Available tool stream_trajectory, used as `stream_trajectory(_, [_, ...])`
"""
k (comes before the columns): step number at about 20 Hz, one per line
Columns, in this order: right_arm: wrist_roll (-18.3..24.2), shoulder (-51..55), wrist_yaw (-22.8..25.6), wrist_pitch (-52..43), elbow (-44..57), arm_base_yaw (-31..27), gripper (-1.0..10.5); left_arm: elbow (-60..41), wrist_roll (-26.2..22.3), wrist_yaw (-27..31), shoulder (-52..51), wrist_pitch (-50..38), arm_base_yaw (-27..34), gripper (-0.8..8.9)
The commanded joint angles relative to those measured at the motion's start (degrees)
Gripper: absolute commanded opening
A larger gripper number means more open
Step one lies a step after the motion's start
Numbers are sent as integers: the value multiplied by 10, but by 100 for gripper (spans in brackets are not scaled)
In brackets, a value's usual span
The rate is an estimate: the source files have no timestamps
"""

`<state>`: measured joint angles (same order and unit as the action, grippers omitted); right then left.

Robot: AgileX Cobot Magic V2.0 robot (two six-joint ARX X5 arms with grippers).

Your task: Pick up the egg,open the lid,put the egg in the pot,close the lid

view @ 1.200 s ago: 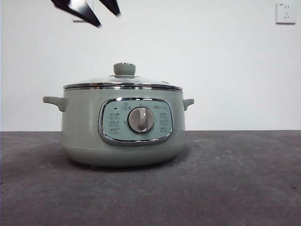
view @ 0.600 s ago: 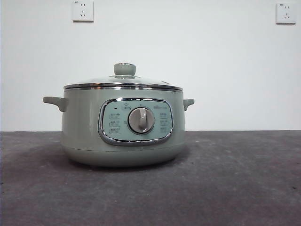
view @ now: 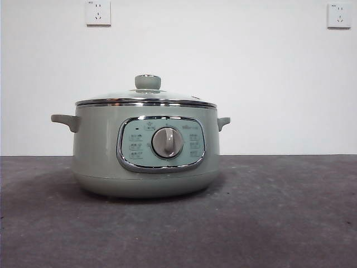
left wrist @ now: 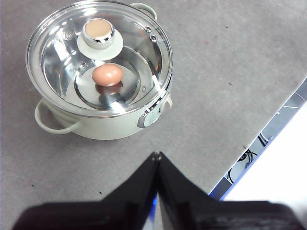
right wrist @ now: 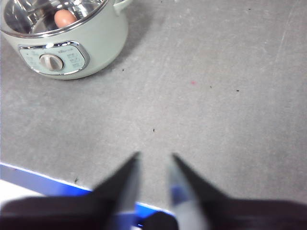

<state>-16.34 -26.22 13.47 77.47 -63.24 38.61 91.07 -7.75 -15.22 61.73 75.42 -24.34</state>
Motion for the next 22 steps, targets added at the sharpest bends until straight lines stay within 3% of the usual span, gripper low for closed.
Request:
stream_trajectory(1, [-19, 2, 1, 5, 4, 0, 2, 0, 3, -2, -1, 0, 1, -4])
stream_trajectory(18, [-19, 2, 1, 6, 4, 0, 2, 1, -3, 17, 7, -32, 0, -3])
stream_trajectory(20, [-19, 2, 1, 6, 4, 0, 2, 1, -41, 17, -4, -55, 15, -3])
stream_trajectory(22, [-19, 2, 1, 6, 4, 0, 2, -12, -63, 11, -32, -133, 46, -3])
